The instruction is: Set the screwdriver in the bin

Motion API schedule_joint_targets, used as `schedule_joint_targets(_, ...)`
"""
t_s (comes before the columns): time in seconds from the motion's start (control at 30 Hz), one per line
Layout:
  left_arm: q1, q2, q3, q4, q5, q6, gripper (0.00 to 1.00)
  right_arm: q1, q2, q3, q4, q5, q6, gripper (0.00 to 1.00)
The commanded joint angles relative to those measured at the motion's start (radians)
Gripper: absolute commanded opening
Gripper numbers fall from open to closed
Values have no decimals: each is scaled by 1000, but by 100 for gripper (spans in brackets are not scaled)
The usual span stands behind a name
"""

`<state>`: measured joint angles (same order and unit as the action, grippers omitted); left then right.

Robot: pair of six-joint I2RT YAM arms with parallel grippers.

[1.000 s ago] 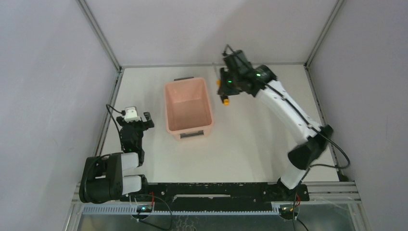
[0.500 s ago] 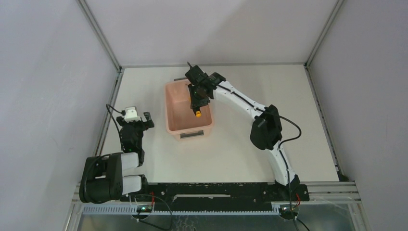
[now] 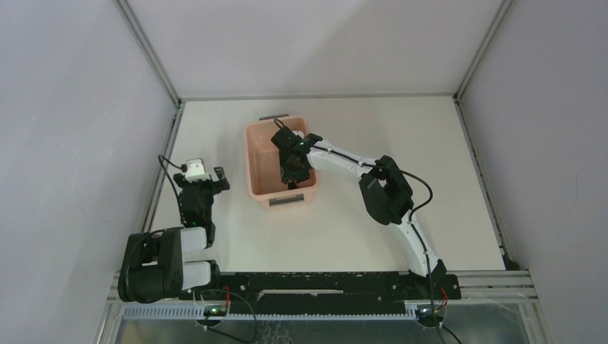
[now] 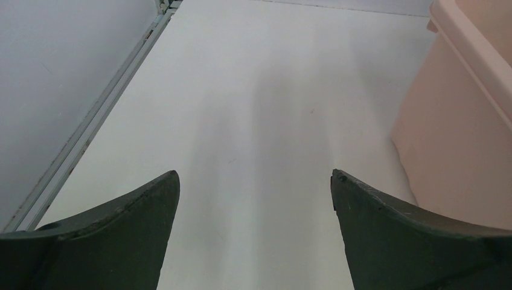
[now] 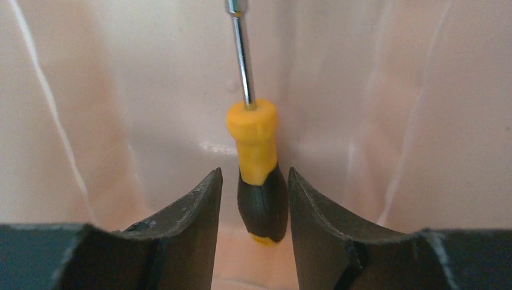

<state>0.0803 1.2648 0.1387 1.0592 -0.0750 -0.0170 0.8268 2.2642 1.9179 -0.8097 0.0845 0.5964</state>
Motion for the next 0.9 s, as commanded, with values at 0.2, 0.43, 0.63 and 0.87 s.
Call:
schedule_joint_targets(0.2,-5,-9,38,25,-3,12,100,35,-90,57,48,87,-29,65)
schedule_joint_targets(0.43,-7,-8,38,25,-3,12,100,40,-286,64,13,229,-126,80)
schedule_joint_targets(0.63,-6,-8,38,25,-3,12,100,10,-523,-109,36,350,-198,99)
schedule_joint_targets(0.87,-5,-8,38,25,-3,12,100,-301,-839,-473,47,382,-253,100)
